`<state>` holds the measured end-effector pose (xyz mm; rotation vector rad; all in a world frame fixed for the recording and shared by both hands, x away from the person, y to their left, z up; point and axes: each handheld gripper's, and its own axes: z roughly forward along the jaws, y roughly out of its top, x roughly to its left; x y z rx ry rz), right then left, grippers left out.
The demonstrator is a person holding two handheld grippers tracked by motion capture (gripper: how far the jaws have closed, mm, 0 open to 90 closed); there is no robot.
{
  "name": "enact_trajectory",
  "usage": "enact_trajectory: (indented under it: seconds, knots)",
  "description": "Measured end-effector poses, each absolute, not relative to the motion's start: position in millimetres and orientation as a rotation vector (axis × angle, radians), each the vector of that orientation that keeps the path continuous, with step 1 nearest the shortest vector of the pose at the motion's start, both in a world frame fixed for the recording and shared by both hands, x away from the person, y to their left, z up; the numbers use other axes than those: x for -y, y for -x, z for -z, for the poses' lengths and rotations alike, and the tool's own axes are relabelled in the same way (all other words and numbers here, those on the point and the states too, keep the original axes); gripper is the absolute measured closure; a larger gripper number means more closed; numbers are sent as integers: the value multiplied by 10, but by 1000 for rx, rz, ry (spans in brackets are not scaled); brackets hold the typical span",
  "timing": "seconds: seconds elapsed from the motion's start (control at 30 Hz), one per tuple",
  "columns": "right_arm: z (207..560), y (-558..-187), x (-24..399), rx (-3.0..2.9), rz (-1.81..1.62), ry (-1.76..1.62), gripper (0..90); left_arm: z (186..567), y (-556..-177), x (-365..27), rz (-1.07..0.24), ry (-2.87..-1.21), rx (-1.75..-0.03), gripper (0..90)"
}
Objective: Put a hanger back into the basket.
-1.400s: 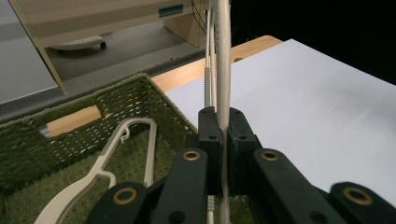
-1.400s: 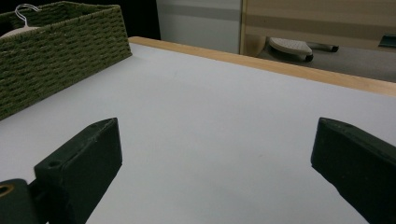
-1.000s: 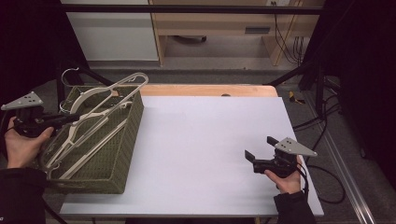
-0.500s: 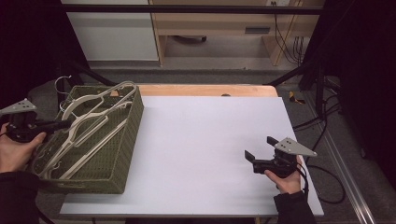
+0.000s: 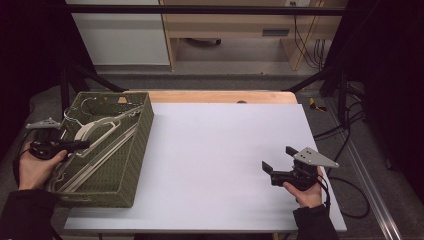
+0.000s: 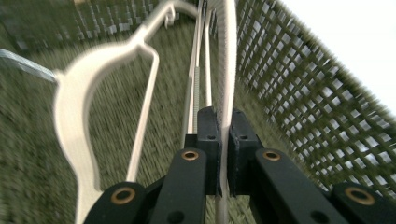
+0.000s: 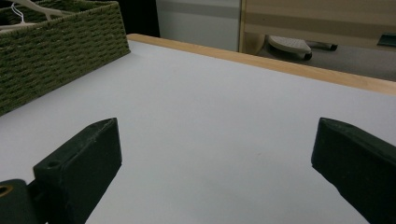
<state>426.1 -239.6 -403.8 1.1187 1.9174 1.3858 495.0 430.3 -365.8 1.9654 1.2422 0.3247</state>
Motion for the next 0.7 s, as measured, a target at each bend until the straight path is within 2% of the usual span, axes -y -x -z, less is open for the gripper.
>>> enact_trajectory:
  seconds: [0.1, 0.3, 0.43, 0.53, 0.7]
  knots:
    - [4038, -4262, 2396, -1915, -1388, -1119, 23, 3736, -4962, -4363, -294, -1945, -1294, 838]
    - [4053, -4273, 2382, -1922, -1383, -1120, 23, 3796, -4974, -4392, -388, -1964, -1439, 798]
    - [4067, -4287, 2384, -1924, -1378, -1116, 23, 3775, -4953, -4399, -449, -1910, -1515, 666]
    - [4070, -4286, 2377, -1923, -1378, -1127, 24, 3727, -4920, -4399, -517, -1878, -1553, 528]
    - [4069, -4292, 2377, -1926, -1383, -1124, 24, 3546, -4768, -4315, -601, -1840, -1435, 443]
